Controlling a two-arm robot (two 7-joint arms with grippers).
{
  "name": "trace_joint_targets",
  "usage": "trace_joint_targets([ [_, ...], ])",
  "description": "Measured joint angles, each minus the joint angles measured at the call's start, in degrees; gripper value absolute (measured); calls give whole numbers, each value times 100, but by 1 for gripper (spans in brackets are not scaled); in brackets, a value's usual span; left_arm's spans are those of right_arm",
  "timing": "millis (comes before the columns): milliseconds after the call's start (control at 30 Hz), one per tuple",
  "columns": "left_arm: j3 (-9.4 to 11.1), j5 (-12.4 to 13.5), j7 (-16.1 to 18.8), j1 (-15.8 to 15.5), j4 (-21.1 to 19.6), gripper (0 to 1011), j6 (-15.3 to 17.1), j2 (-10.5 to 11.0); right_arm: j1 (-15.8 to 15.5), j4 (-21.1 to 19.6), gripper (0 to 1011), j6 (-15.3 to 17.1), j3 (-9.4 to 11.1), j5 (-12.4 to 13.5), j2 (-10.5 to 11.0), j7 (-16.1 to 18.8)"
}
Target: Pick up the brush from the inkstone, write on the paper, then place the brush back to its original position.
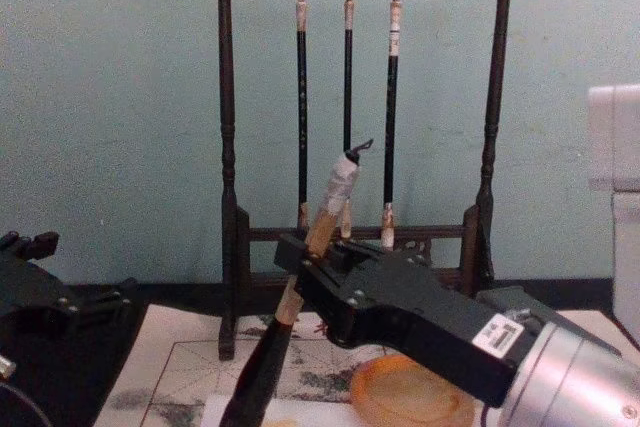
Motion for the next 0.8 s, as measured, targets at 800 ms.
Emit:
trace_joint_targets([
  [800,0,0,0,0,0,1001,0,0,-242,-629,185,101,-81,274,355,145],
])
